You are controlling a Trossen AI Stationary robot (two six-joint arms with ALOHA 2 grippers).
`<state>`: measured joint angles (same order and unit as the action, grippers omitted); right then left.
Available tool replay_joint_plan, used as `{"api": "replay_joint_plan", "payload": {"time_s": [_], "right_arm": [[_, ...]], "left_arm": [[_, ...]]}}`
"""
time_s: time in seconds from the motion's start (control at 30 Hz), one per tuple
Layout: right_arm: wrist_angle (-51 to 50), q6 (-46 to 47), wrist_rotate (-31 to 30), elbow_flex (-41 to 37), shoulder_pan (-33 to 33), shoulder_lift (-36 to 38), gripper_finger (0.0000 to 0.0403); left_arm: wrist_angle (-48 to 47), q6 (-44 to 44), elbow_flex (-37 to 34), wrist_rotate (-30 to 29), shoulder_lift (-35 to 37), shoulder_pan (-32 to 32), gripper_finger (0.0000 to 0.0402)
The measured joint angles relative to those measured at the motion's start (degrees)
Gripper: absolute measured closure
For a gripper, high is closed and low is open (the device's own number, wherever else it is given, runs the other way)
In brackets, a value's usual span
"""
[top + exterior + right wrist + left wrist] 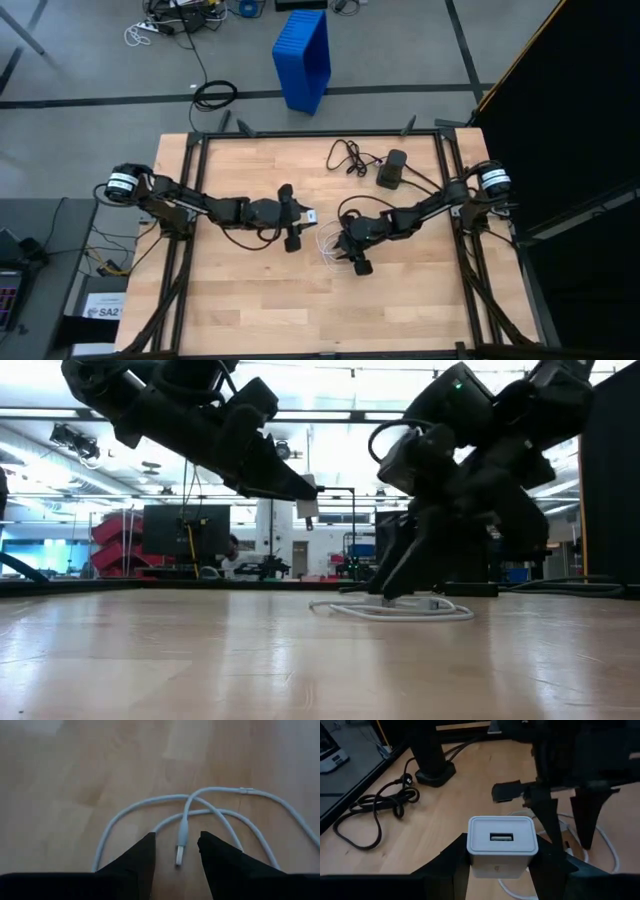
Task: Insert USB
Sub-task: Insert the white charger cable into the white charger adapter
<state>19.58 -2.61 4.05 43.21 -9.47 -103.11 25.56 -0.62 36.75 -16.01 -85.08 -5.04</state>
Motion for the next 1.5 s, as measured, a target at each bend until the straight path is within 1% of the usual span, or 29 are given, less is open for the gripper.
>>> {"api": "replay_joint_plan", "payload": {"time_s": [0.27,0.4,0.63,0.93,1.17,1.23,1.37,1.5], "right_arm": [[-2.84,0.23,-0.11,1.08,0.48,0.15,0.0287],[-4.3,2.42,-0.01,1.11,1.09,0.14,0.0292],[-4.68,2.79,-0.04,1.11,1.36,0.13,0.0296],[-5.64,2.66,0.04,1.11,1.38,0.11,0.0347],[-5.65,2.88,0.02,1.11,1.38,0.08,0.0358],[-5.61,2.92,-0.46,1.11,1.38,0.08,0.0364],[-3.76,3.23,-3.59,1.08,1.48,0.06,0.0398],[-1.43,5.15,-7.03,1.11,2.73,0.06,0.0401]], "left_arm": [[-0.7,-0.26,-0.02,-0.02,0.0,0.0,0.0258],[-0.72,-0.28,-0.02,-0.04,0.0,0.0,0.0258],[-0.66,-0.28,-0.02,-0.38,0.0,0.0,0.0258],[-0.63,-0.28,-0.02,-0.66,0.0,0.0,0.0258],[-0.72,-1.11,-0.02,-0.76,0.0,0.0,0.0258],[-0.74,-1.12,-0.02,-0.97,0.0,0.0,0.0258],[-1.16,-1.14,-0.02,-3.77,0.0,-0.02,0.0258],[-3.92,-1.36,0.03,-7.63,0.0,-0.02,0.0258]]}}
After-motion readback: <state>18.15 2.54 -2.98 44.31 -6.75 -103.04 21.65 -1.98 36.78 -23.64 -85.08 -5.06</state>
